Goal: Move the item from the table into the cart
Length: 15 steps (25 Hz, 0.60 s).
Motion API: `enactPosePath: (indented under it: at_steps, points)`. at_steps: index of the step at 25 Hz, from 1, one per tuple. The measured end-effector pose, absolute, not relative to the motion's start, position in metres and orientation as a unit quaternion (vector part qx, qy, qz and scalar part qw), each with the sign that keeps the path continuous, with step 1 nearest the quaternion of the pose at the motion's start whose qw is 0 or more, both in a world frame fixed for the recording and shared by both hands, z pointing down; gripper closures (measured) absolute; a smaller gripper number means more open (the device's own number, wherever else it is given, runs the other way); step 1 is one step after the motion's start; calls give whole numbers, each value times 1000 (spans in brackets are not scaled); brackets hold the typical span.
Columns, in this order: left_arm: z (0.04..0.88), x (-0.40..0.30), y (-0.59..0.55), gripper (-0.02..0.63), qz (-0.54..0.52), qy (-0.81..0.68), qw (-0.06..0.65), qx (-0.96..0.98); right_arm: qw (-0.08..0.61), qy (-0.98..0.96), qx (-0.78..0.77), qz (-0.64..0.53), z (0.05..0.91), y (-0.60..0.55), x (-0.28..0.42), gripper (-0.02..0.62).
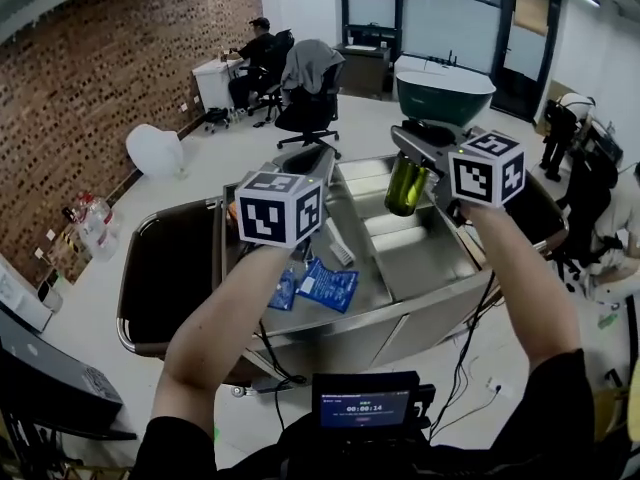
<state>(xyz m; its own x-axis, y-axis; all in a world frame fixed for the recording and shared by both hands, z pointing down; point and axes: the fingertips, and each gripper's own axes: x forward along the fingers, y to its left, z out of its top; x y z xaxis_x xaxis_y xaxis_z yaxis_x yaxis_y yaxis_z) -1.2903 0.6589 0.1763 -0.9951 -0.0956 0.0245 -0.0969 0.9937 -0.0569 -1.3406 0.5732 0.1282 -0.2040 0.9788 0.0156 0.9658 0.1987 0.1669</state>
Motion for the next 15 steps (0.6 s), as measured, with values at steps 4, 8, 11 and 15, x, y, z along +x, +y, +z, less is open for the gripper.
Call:
enactPosePath:
  at_steps: [4,8,11,15]
  points:
    - [191,-1339,676,581,36,-998,26,44,38,780,620,74,130,601,-1400,520]
    - [212,-1394,681,582,25,-997,59,34,17,779,623,73,148,624,-1469,520]
    - [215,-1432,691,581,12,-997,77,12,1,774,629,74,160,646,-1520,520]
    - [234,-1473,696,581,2,-995,99,-8,-13,768,636,80,191,667,-1570,522]
